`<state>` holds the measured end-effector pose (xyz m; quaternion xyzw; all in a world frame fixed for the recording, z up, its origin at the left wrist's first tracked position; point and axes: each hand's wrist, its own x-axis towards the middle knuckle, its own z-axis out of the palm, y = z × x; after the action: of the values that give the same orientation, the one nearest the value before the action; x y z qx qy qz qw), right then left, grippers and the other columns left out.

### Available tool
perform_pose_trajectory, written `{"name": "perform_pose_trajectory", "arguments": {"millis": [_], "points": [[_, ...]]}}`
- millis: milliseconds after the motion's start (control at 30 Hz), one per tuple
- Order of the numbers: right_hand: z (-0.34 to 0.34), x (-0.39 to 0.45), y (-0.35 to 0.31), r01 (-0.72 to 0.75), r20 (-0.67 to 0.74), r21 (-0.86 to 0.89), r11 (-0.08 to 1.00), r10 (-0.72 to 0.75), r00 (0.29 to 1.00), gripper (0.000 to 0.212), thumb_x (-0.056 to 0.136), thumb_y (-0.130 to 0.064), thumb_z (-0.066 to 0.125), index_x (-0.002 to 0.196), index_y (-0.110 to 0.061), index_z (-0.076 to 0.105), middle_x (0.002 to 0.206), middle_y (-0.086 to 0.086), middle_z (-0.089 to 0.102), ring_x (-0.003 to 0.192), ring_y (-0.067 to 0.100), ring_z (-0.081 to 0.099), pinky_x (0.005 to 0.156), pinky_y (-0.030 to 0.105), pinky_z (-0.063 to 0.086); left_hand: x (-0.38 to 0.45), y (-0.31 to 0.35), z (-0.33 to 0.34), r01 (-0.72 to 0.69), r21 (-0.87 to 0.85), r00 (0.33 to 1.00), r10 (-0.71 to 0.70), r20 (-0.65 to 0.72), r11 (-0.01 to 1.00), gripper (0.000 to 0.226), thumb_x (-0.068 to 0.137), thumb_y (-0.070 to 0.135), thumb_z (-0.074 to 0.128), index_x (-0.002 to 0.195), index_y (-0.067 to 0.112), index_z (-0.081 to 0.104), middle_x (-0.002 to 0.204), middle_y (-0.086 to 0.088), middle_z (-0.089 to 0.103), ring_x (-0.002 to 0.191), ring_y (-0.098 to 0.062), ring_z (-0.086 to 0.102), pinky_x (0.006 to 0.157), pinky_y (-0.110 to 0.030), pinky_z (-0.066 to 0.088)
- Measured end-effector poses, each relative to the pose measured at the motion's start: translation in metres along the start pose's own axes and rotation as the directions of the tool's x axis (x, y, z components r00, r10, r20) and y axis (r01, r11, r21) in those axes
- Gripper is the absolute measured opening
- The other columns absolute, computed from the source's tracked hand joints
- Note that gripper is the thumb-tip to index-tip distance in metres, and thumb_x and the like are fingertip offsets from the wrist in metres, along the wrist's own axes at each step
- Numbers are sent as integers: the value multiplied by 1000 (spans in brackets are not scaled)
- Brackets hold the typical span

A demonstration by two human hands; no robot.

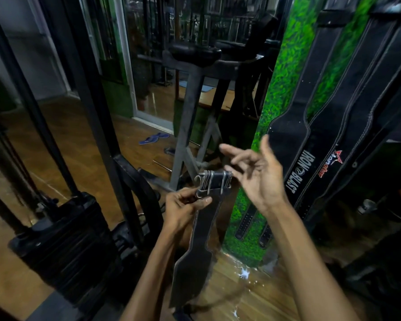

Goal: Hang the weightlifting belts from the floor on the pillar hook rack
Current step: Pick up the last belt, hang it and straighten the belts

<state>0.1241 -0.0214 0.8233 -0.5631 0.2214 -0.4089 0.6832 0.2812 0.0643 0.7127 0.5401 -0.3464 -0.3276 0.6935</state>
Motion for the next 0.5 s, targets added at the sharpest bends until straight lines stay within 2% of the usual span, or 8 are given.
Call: {"name": "perform_pose_trajectory", "arguments": {"millis": [33, 67, 133, 200, 300, 367, 433, 500], "points": [[-1, 4, 1, 7, -100, -31, 999, -10, 995, 72, 106, -54, 32, 74, -9, 77, 117, 10, 76, 120, 20, 67, 109, 47, 42, 4, 0, -4, 1, 2, 1000, -1, 4, 1000, 24, 72, -3, 86, 95, -5, 79, 91, -20, 75, 84, -22, 67, 76, -29, 54], [-3, 9, 4, -34, -176, -216, 976, -5, 984, 65, 104, -56, 39, 78, -12, 80, 109, 5, 78, 112, 19, 69, 105, 43, 45, 7, 2, -8, 7, 5, 1000, -7, 17, 1000, 23, 73, -3, 86, 95, -4, 79, 87, -14, 75, 82, -19, 67, 75, -28, 54], [-4, 15, 12, -192, -152, -504, 842, 132, 980, 57, 94, -65, 53, 88, -17, 84, 101, -2, 79, 107, 17, 70, 103, 39, 48, 13, 6, -14, 4, 9, 998, -4, 64, 1000, 22, 73, -4, 85, 94, -5, 79, 80, -6, 72, 74, -11, 66, 69, -21, 53], [-1, 21, 17, -247, -104, -495, 833, 226, 969, 49, 89, -61, 65, 92, -16, 83, 97, 3, 81, 100, 17, 73, 98, 37, 51, 20, 7, -17, -10, 2, 994, 10, 112, 1000, 21, 74, -6, 84, 94, -8, 78, 77, -3, 71, 67, -6, 65, 64, -17, 52], [9, 27, 15, 2, -214, -336, 942, -79, 974, 21, 94, -25, 72, 88, -7, 79, 83, 4, 76, 75, 7, 69, 75, 23, 53, 31, 7, -15, -15, 5, 992, 14, 128, 1000, 16, 76, -9, 81, 91, -10, 75, 71, 0, 74, 66, -3, 66, 66, -18, 52], [14, 36, 11, 146, -320, -426, 893, -299, 899, 15, 95, -14, 71, 82, -10, 77, 75, -2, 73, 66, -1, 63, 66, 13, 49, 42, 7, -8, -8, -3, 992, 8, 124, 1000, 16, 78, -4, 82, 93, -6, 78, 88, -19, 78, 78, -15, 70, 77, -28, 56], [15, 51, 7, 180, -361, -470, 864, -374, 854, 15, 94, -12, 72, 80, -12, 77, 73, -5, 71, 62, -4, 60, 62, 12, 47, 60, 11, 3, -9, -19, 991, 12, 134, 1000, 18, 78, -1, 83, 95, -6, 78, 96, -25, 77, 83, -20, 70, 79, -28, 56], [9, 69, -3, 176, -401, -477, 861, -391, 829, 10, 92, -13, 74, 84, -10, 78, 74, -3, 72, 60, -5, 59, 60, 13, 46, 82, 18, 15, 2, -35, 988, 4, 153, 999, 16, 78, -4, 81, 94, -6, 77, 91, -17, 79, 80, -15, 72, 74, -22, 56]]}}
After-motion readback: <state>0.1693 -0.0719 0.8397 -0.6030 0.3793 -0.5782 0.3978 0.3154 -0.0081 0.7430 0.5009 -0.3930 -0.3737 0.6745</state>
